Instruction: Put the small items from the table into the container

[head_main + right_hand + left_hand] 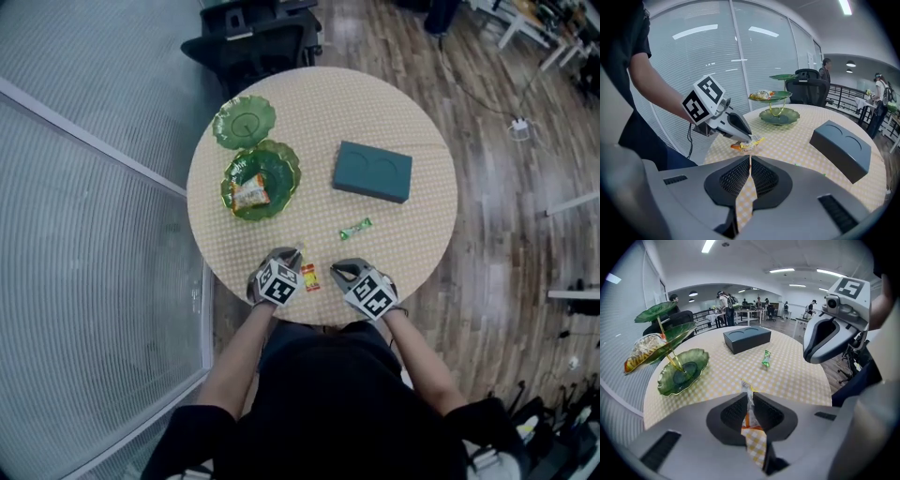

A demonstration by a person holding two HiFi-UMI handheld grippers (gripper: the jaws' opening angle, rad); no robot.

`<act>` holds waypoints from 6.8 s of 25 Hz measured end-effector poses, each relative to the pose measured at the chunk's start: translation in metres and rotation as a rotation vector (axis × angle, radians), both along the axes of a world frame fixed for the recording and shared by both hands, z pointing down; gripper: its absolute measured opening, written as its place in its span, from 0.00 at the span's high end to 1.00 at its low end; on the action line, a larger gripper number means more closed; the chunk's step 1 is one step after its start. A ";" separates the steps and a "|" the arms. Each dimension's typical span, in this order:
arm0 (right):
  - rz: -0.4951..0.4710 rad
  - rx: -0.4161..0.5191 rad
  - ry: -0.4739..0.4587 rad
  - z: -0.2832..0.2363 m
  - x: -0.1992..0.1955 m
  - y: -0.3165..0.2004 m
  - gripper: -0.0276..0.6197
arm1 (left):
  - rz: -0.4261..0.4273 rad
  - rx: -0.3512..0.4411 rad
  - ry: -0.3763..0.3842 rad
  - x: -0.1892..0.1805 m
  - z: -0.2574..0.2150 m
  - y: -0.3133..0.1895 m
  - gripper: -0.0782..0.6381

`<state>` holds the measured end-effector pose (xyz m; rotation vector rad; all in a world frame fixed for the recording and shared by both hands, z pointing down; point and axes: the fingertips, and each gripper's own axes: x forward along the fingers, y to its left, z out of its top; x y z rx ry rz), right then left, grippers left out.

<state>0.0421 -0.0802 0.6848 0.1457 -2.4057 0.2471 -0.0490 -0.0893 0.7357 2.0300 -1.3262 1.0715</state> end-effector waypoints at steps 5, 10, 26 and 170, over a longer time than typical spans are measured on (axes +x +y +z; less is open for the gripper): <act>-0.042 0.030 -0.026 -0.011 -0.005 0.003 0.91 | -0.057 0.043 -0.006 -0.001 -0.019 0.012 0.83; -0.067 0.060 -0.048 -0.021 -0.003 0.007 0.91 | -0.095 0.067 -0.017 0.000 -0.031 0.028 0.83; -0.028 0.111 -0.028 -0.028 -0.003 0.000 0.91 | -0.140 0.149 0.088 0.018 -0.064 0.039 0.83; 0.344 0.035 0.019 -0.009 -0.069 0.046 0.91 | 0.036 0.291 0.262 -0.140 -0.091 0.060 0.89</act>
